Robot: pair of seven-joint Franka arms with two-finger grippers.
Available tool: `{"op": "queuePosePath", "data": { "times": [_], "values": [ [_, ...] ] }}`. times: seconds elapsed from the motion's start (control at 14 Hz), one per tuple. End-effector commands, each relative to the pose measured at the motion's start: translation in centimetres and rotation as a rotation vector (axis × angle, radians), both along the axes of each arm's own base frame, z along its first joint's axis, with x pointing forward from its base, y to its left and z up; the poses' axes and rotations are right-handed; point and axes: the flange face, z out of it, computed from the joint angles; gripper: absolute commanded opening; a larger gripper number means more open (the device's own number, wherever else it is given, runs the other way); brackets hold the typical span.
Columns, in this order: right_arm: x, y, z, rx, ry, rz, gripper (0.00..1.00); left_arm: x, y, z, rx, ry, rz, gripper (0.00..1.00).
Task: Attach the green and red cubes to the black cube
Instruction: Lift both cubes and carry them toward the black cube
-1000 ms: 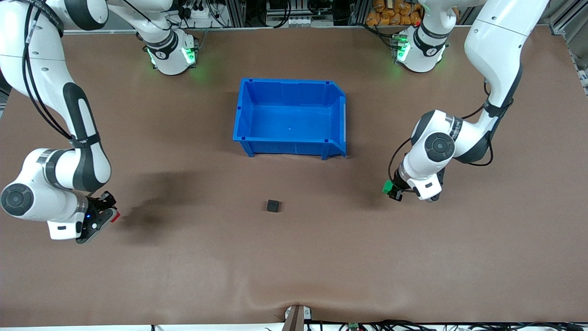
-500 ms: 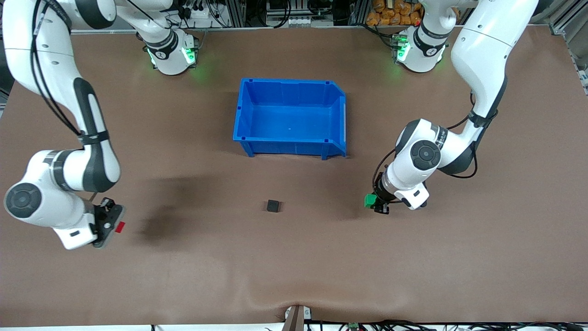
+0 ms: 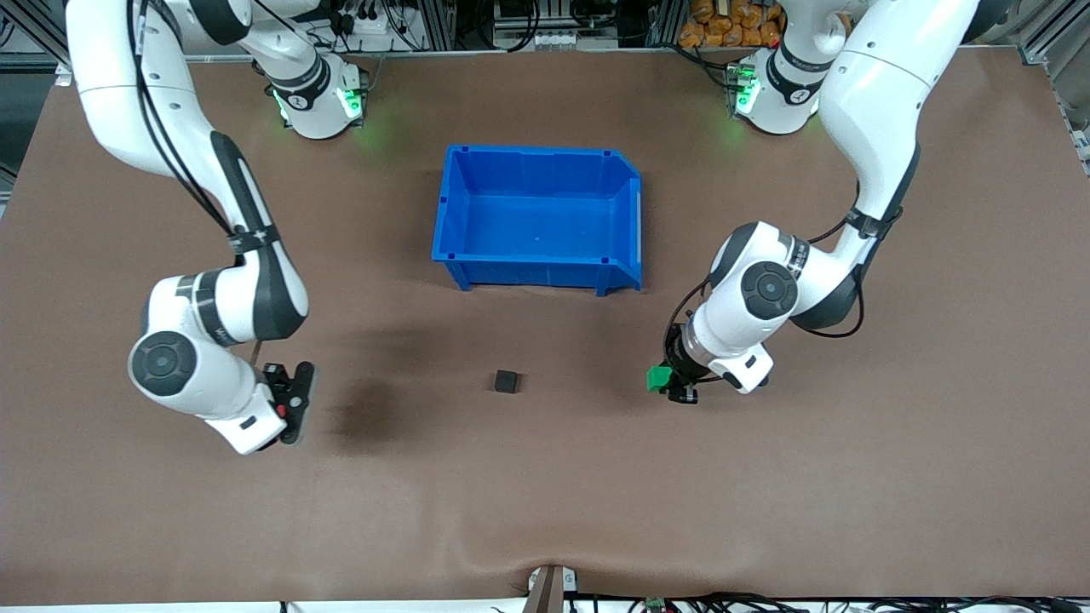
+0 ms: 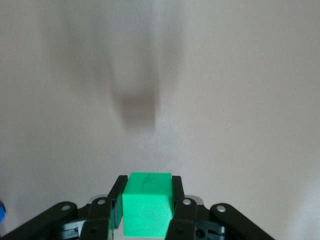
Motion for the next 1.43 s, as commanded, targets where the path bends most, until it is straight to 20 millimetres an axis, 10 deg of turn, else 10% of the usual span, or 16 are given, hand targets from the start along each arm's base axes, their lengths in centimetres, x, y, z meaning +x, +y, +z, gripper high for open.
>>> {"op": "queuePosePath", "data": {
  "times": [0.0, 0.43, 1.36],
  "values": [
    [0.1, 0.6, 0.0, -0.010, 0.000, 0.093, 0.00, 1.0, -1.8, 0.8, -0.035, 0.008, 0.056, 0.00],
    [-0.1, 3.7, -0.6, 0.018, 0.003, 0.129, 0.00, 0.7, -8.9, 0.3, -0.113, 0.021, 0.109, 0.00],
    [-2.1, 10.4, -2.0, 0.009, 0.005, -0.070, 0.00, 0.1, -17.0, -3.4, -0.087, -0.059, 0.036, 0.00]
  ]
}}
